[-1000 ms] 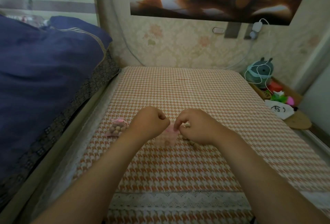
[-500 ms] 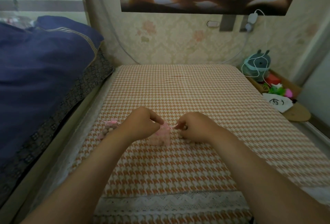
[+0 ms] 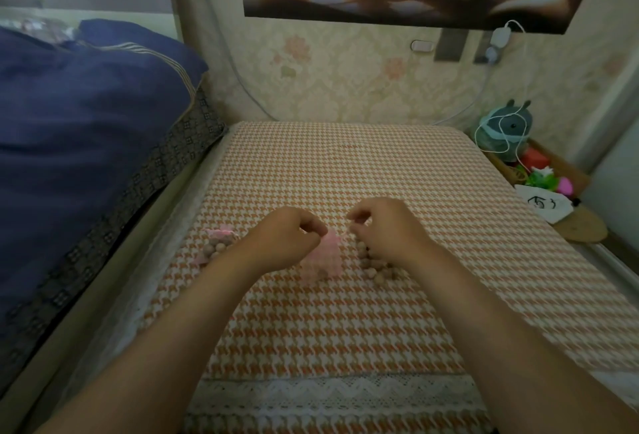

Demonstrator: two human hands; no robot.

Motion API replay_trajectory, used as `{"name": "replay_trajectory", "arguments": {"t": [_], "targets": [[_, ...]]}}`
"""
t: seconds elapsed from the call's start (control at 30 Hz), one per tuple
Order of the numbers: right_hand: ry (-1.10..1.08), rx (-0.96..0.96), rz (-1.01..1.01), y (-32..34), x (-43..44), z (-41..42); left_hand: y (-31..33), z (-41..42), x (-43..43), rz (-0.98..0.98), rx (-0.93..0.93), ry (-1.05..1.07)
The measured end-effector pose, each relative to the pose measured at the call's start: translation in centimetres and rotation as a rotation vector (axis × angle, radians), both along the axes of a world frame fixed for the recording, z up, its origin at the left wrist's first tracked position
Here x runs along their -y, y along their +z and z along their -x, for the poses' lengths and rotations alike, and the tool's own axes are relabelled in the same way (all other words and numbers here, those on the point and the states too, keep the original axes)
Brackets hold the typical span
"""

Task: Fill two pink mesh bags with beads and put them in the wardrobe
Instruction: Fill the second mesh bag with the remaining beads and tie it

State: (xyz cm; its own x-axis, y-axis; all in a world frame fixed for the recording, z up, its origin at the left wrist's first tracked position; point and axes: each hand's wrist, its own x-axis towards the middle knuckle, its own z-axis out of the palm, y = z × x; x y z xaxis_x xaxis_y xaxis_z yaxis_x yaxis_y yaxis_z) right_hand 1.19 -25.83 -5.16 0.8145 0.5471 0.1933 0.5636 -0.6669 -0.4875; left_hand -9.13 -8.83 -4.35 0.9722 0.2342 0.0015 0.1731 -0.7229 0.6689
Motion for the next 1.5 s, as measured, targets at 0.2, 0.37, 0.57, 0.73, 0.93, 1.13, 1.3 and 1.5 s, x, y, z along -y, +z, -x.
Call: {"name": "replay_trajectory", "arguments": {"t": [0.2,0.37,0.57,0.73,0.93,1.13,1.3,1.5], "targets": [[0.155,-0.067,-0.252,1.3,-0.4,2.0,-0.1,-0.1,0.2,0.012,0.037,-0.033],[0.234,0.034,-0.102,1.1,-0.8,2.6,-0.3,0.0,0.5,0.017,0.064,-0.052],[0.278,0.035,-0.08,1.2,-0.7,2.2,-0.6,0.0,0.3,-0.007,0.062,-0.035],[0.146,0.037,0.031,1.4,1.1,0.7,-1.0,-0.3,0.3,-0.024,0.084,0.003],[0.085,-0.161,0.377,0.5,2.2,-0.1,-1.0,-0.6,0.7,0.008,0.105,0.011],[0.07,-0.148,0.553,0.3,1.8,0.1,-1.0,-0.5,0.9,-0.004,0.065,-0.04],[0.062,-0.14,0.534,0.1,1.3,0.3,-0.6,-0.3,1.0,-0.002,0.043,-0.066],[-0.005,-0.11,0.292,1.1,2.2,-0.5,-0.4,-0.2,1.0,0.014,0.039,-0.081]]}}
